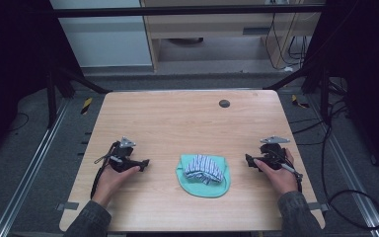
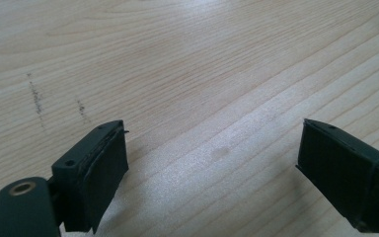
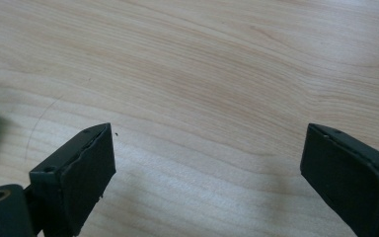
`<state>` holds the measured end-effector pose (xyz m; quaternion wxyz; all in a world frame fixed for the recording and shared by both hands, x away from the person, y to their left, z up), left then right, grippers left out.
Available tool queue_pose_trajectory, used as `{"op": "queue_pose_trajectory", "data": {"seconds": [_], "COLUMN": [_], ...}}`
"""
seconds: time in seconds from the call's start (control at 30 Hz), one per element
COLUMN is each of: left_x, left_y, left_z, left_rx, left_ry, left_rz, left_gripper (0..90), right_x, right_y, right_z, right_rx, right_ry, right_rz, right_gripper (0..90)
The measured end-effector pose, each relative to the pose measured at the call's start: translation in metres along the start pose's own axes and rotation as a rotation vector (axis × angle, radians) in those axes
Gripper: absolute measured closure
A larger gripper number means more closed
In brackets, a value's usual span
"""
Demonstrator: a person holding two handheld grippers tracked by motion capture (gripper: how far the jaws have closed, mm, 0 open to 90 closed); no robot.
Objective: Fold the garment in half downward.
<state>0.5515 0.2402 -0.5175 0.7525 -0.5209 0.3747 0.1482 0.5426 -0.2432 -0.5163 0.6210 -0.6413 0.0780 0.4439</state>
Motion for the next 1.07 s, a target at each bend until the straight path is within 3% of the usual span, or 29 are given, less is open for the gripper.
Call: {"op": "queue_pose_trajectory", "data": {"seconds": [0.23, 0.37, 0.6, 0.87, 1.07], "left_x": [0.005, 0.007, 0.009, 0.011, 0.011], "left_y": [0.000, 0.000, 0.001, 0.004, 0.004], "left_z": [0.001, 0.001, -0.001, -0.002, -0.002], "left_rx": [-0.002, -0.008, 0.002, -0.010, -0.011], "left_ry": [-0.002, -0.008, -0.025, -0.032, -0.033], "left_rz": [-0.001, -0.007, -0.019, -0.060, -0.055], "left_gripper": [9.3, 8.7, 6.3, 2.9, 1.5], "right_x": [0.003, 0.006, 0.013, 0.018, 0.017], "right_y": [0.000, 0.002, 0.004, 0.005, 0.008], "right_z": [-0.009, -0.010, -0.007, -0.004, 0.002], "right_rx": [0.038, 0.050, 0.053, 0.069, 0.126], "right_ry": [0.019, 0.036, 0.052, 0.073, 0.127], "right_rz": [-0.016, 0.004, 0.023, -0.011, -0.024], "right_gripper": [6.3, 6.3, 4.3, 0.1, 0.2]}}
Point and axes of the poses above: each handheld gripper's, and its own axes: x roughly forward along the jaws, y roughly out of its underside, z roughly to its left, the point moved 3 cm from there along x, roughly forward along the jaws, and after that the axes turned 14 degrees about -y, right-handed, at the moved point
